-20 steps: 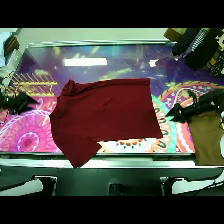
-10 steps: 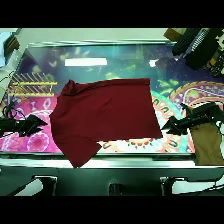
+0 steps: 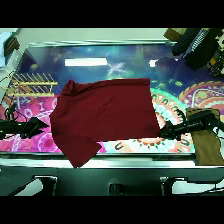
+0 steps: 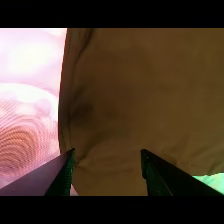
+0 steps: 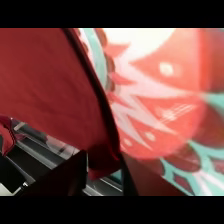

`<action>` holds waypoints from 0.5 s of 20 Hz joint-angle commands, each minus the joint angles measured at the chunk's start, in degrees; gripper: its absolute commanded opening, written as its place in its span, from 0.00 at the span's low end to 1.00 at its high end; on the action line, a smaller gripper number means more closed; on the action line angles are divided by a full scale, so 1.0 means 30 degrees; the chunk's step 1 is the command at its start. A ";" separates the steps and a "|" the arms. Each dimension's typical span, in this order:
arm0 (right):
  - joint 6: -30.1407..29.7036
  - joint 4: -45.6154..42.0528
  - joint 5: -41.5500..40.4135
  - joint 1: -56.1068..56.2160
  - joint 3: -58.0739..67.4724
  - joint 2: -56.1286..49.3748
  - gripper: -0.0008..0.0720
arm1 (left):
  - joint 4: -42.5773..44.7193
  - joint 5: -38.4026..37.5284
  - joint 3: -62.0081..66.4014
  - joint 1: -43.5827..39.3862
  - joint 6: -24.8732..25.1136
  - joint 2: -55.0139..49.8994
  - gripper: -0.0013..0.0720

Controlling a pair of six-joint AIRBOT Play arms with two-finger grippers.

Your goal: Fold the clothes and pants, and hang the long-sleeved shirts on hangers.

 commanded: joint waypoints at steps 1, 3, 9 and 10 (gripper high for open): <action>-0.0138 0.0284 0.2011 0.0022 -0.0328 0.0066 0.17 | 0.0015 0.0153 -0.0954 0.0015 0.0583 0.0022 0.67; -0.0233 0.0495 0.2062 0.0022 -0.0328 0.0153 0.06 | 0.0015 0.0299 -0.1894 0.0015 0.0991 0.0015 0.67; -0.0182 0.0539 0.1428 0.0015 -0.0328 0.1384 0.05 | -0.1282 0.1537 -0.4058 0.0007 0.2317 -0.0066 0.67; -0.0117 0.0546 0.1443 0.0022 -0.0328 0.1741 0.05 | -0.1428 0.1596 -0.4218 0.0007 0.2499 -0.0058 0.67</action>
